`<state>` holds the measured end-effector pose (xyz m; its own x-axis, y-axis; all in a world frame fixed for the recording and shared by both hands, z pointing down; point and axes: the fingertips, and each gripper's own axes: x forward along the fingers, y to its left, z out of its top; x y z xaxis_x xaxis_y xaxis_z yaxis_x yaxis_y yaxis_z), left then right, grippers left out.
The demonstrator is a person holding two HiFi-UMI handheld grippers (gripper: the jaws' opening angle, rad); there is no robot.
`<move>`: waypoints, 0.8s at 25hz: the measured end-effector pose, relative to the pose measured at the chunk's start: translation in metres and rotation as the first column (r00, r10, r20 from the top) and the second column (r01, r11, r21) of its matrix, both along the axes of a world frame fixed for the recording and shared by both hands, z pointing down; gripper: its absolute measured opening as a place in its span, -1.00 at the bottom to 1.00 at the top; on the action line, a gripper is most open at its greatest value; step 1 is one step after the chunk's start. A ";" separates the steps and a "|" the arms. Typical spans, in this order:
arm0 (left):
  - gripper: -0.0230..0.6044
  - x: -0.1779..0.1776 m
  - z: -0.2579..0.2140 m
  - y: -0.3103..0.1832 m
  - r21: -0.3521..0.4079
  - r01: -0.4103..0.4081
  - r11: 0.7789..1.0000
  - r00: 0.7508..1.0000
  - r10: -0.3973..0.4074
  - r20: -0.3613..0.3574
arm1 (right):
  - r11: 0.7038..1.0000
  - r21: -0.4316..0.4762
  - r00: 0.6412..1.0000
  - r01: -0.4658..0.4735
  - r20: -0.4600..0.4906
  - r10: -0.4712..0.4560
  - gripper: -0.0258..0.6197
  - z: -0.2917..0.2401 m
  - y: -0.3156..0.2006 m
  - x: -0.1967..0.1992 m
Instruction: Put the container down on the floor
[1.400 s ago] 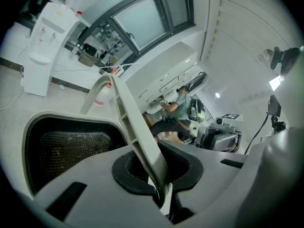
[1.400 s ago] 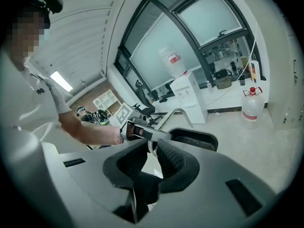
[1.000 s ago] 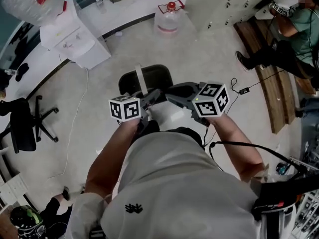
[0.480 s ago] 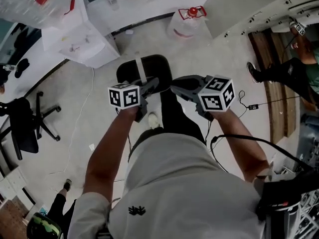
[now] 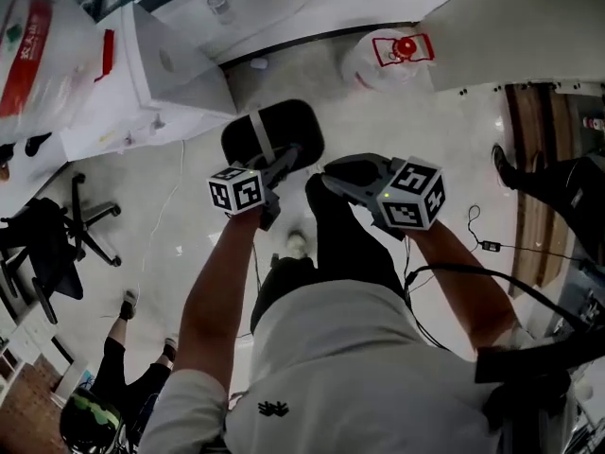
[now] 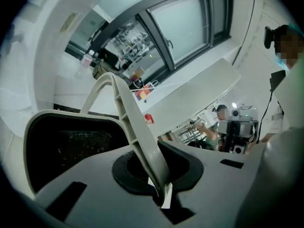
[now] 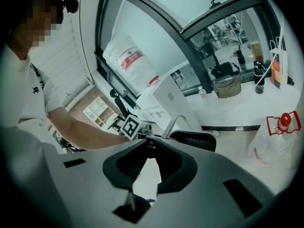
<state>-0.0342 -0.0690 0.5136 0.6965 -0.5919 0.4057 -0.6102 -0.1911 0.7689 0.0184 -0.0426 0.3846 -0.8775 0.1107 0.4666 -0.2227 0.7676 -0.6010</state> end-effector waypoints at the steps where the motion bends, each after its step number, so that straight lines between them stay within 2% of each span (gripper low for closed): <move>1: -0.82 -0.005 0.011 -0.020 -0.001 0.008 1.000 1.000 -0.008 -0.001 | 1.000 -0.006 1.000 0.012 -0.004 -0.012 -0.83 0.008 -0.016 -0.003; 7: -0.82 -0.025 0.086 -0.117 0.003 0.005 1.000 1.000 -0.005 0.005 | 0.996 -0.065 0.997 0.062 -0.038 -0.065 -0.84 0.063 -0.087 -0.015; 12: -0.83 -0.038 0.156 -0.183 0.004 0.015 1.000 1.000 -0.015 0.017 | 0.992 -0.097 0.996 0.077 -0.043 -0.082 -0.84 0.111 -0.124 -0.029; 15: -0.83 -0.043 0.195 -0.211 0.004 0.014 1.000 1.000 -0.014 0.022 | 0.990 -0.123 0.995 0.072 -0.064 -0.080 -0.84 0.143 -0.138 -0.032; 20: -0.82 -0.043 0.257 -0.240 0.013 -0.032 0.999 0.999 0.032 0.030 | 0.988 -0.121 0.986 0.094 -0.125 -0.109 -0.84 0.194 -0.145 -0.030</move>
<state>-0.0772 -0.3090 0.7705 0.7028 -0.5750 0.4189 -0.6264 -0.2212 0.7474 -0.0112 -0.1876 0.5788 -0.7914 0.2548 0.5556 -0.2298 0.7183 -0.6568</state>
